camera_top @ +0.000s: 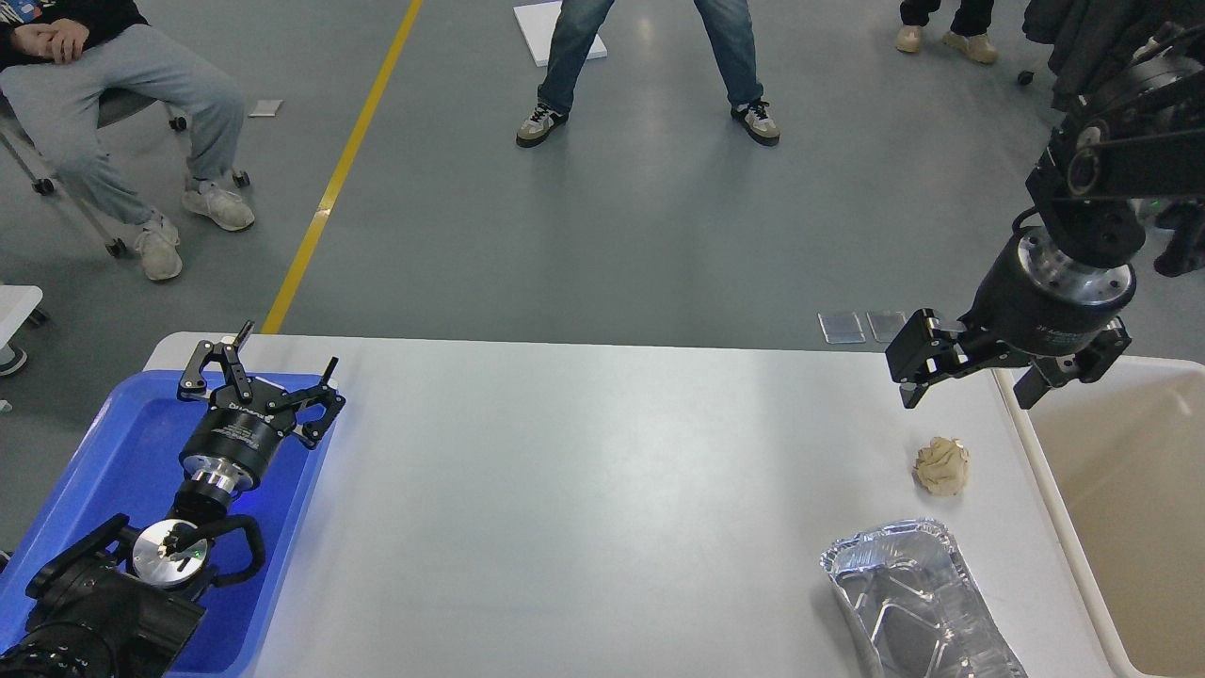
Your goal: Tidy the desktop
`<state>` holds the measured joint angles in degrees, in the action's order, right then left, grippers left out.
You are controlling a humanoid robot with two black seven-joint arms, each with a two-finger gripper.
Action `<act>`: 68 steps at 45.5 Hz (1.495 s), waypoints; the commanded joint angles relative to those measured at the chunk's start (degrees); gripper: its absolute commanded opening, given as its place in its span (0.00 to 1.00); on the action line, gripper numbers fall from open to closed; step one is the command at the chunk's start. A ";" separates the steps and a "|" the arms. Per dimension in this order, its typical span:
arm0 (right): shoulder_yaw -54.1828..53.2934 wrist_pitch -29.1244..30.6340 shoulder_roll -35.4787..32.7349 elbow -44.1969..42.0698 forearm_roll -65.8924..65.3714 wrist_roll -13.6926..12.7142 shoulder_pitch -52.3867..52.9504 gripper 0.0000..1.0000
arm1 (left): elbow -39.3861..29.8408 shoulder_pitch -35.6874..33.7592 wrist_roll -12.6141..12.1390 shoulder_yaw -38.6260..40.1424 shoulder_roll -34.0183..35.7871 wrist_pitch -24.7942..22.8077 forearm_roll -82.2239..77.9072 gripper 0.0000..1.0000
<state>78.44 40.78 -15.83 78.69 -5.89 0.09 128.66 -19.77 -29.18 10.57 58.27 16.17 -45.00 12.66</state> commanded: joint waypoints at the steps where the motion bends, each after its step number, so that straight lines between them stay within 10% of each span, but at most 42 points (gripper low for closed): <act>1: -0.05 0.00 0.01 0.06 0.00 0.00 -0.16 1.00 | 0.00 0.00 -0.02 0.00 0.00 0.00 0.00 1.00; 68: 5.14 0.00 2.82 -0.73 0.36 0.00 3.44 1.00 | 0.00 0.00 -0.02 0.00 0.00 0.00 0.00 1.00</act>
<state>81.22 40.72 -14.96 78.34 -5.84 0.08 130.98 -19.78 -29.18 10.54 58.27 16.12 -45.00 12.66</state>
